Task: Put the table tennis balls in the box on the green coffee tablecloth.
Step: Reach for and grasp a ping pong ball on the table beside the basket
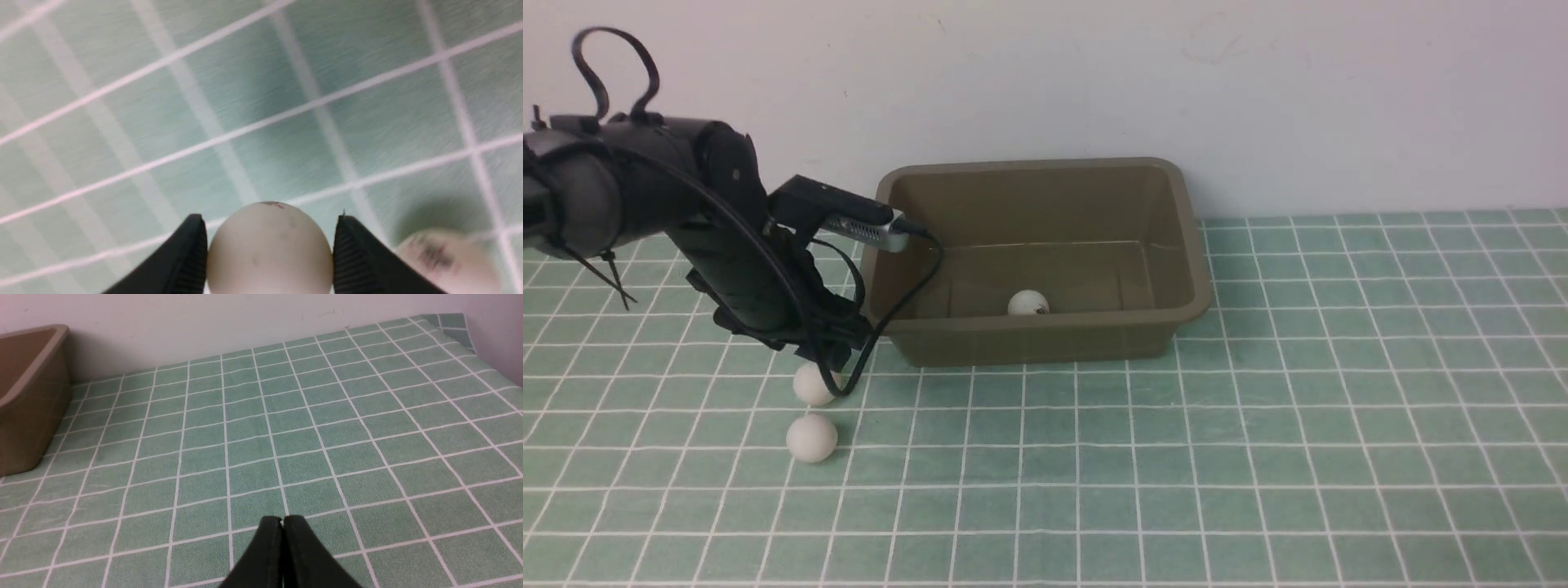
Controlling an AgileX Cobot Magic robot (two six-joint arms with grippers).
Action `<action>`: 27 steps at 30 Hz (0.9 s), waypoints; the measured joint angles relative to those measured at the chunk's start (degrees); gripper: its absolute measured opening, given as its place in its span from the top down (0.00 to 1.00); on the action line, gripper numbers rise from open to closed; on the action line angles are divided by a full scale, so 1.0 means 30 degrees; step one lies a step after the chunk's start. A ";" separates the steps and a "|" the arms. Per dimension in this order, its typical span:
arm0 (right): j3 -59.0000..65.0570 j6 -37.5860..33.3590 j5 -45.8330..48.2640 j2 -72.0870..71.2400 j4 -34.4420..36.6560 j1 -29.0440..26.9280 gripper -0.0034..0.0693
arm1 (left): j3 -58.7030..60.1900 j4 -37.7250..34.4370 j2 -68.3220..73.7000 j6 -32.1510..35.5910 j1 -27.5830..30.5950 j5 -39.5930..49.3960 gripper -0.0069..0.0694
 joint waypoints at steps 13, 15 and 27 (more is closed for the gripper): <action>0.0000 0.0000 0.0000 0.0000 0.0017 0.0000 0.97 | -0.7588 -0.8370 -0.1179 0.1603 -0.0340 0.2315 0.45; 0.0000 0.0000 0.0000 0.0000 0.0017 0.0000 0.97 | -0.7658 -0.9697 -0.0978 0.2753 -0.0627 0.1489 0.45; 0.0000 0.0000 0.0000 0.0000 0.0017 0.0000 0.97 | -0.7720 -1.0703 0.2427 0.5044 -0.1517 -0.0445 0.45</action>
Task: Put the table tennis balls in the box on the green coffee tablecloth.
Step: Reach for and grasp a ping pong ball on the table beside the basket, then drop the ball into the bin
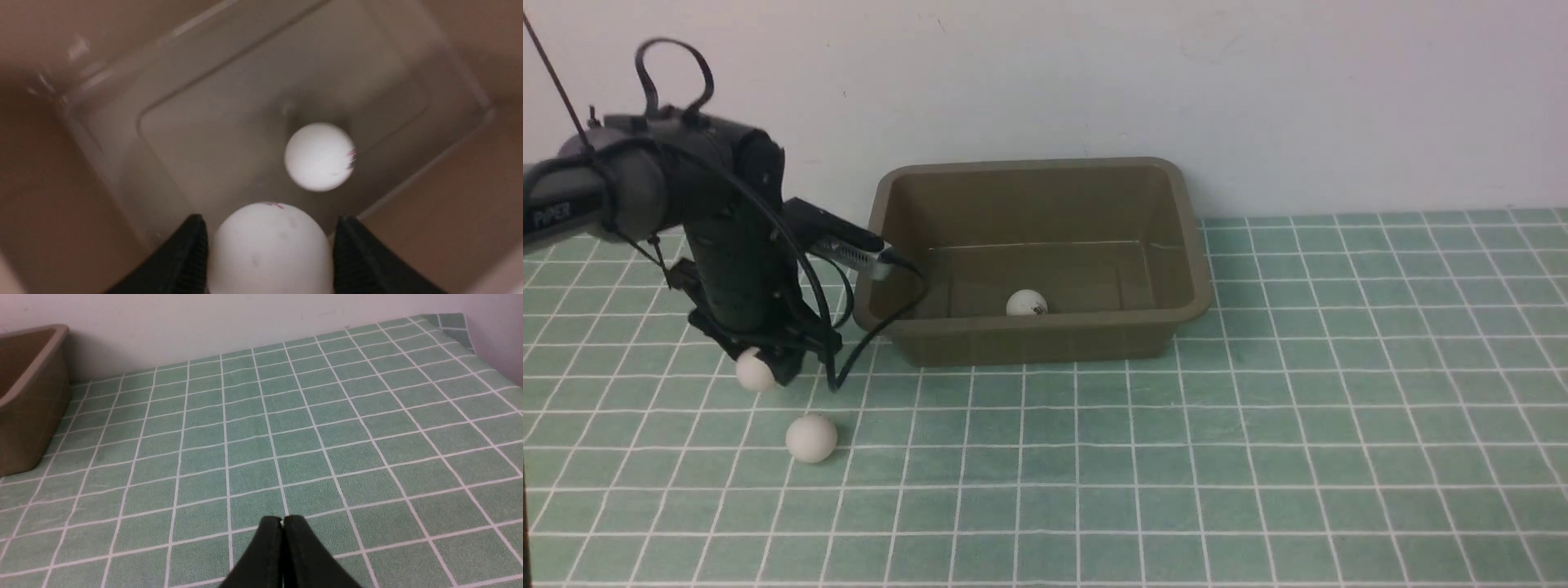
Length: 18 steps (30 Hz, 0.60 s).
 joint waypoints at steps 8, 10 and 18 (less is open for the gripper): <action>0.0000 0.0000 0.0000 0.0000 0.0000 0.0000 0.97 | 0.0000 0.0064 0.1340 0.0370 0.0000 -0.0135 0.38; 0.0000 0.0000 0.0000 0.0000 0.0000 0.0000 0.97 | -0.0211 0.0080 0.1340 0.0427 0.0000 -0.0076 0.28; 0.0000 0.0000 0.0000 0.0000 0.0000 0.0000 0.97 | -0.4541 0.2945 -0.0006 -0.1783 0.0018 0.4741 0.16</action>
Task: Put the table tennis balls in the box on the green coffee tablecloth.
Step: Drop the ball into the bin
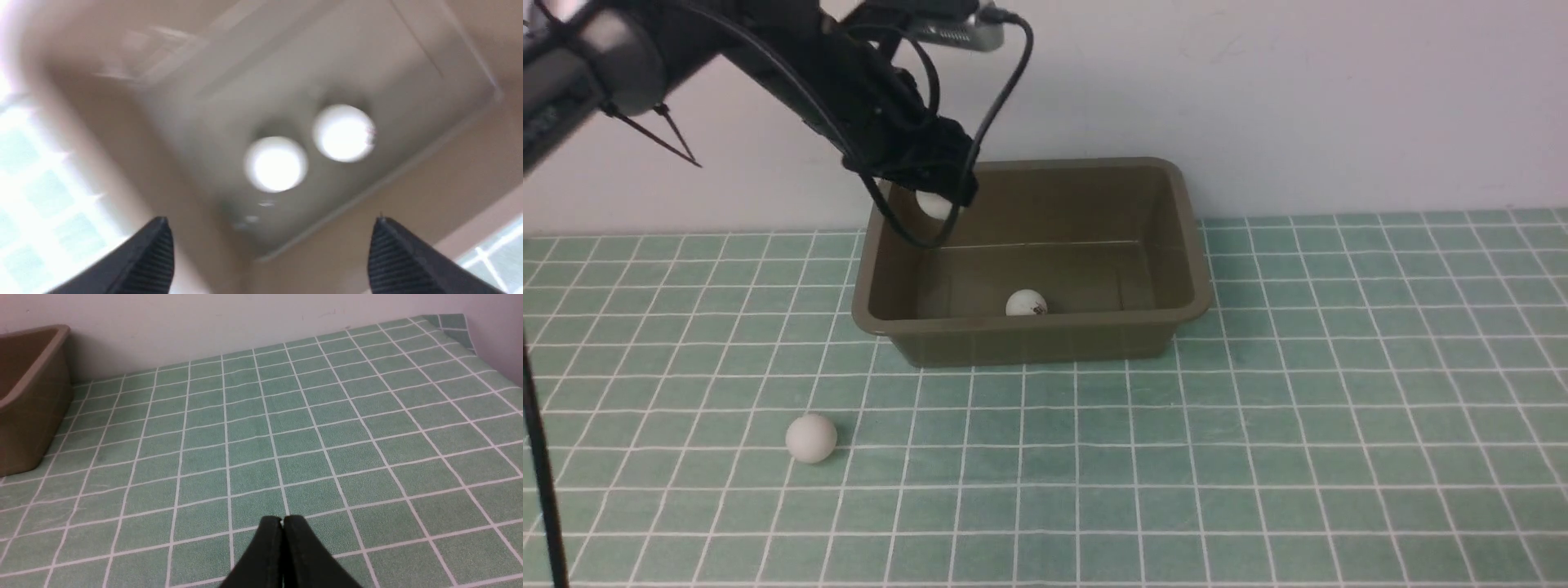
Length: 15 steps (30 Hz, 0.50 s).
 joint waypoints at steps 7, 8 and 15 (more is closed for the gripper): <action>0.0000 0.0000 0.0000 0.0000 0.0000 0.0000 0.97 | 0.1194 0.4008 -0.4343 -0.3329 0.0013 0.0429 0.24; 0.0000 0.0000 0.0000 0.0000 0.0000 0.0000 0.97 | 0.2261 0.4008 -0.5301 -0.3437 0.0013 0.0429 0.25; 0.0000 0.0000 0.0000 0.0000 0.0000 0.0000 0.97 | 1.3202 0.4395 -1.0239 -0.3570 0.0013 0.0236 0.27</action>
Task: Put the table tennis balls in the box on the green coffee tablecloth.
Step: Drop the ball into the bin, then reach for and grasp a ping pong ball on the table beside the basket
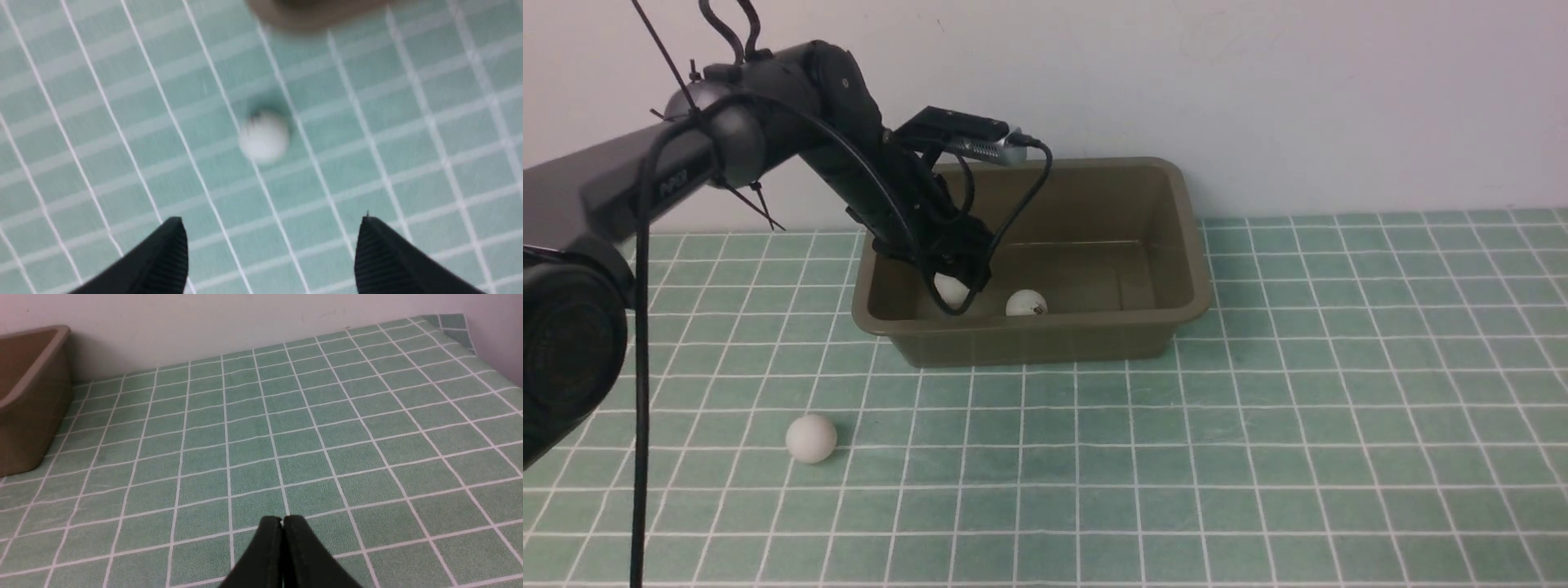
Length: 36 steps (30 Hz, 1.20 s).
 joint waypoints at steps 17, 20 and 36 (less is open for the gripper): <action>0.0000 0.0000 0.0000 0.0000 0.0000 0.0000 0.97 | 0.7085 0.1411 0.2005 -0.0041 0.0000 -1.1112 0.27; 0.0000 0.0000 0.0000 0.0000 0.0000 0.0000 0.97 | 0.7085 0.1411 0.2574 -0.0041 0.0000 -1.1216 0.27; 0.0000 0.0000 0.0000 0.0000 0.0000 0.0000 0.97 | 0.7085 0.1434 0.4323 -0.0059 0.0000 -1.2287 0.27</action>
